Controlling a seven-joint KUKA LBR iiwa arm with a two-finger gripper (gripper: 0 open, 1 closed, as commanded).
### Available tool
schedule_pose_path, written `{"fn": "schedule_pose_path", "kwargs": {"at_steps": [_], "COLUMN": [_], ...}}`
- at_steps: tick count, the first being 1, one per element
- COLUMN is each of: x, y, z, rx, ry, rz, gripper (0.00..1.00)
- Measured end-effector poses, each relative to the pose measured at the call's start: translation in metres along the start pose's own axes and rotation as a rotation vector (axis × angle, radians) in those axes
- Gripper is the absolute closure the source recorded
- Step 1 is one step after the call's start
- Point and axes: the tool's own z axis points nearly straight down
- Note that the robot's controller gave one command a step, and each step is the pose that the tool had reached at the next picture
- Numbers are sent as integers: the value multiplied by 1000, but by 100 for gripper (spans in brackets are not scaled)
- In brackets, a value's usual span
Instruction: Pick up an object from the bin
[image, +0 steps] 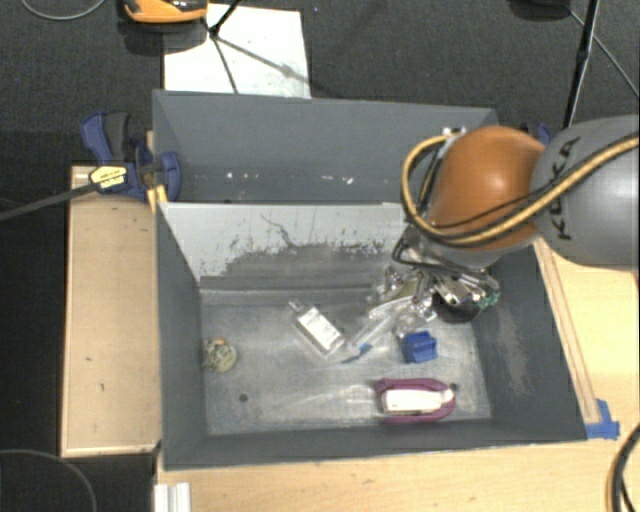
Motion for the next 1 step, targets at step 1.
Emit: {"fn": "schedule_pose_path", "kwargs": {"at_steps": [1], "x": [-2], "y": [-1], "z": [-50], "rx": [2], "ry": [-2], "rz": [8], "gripper": [100]}}
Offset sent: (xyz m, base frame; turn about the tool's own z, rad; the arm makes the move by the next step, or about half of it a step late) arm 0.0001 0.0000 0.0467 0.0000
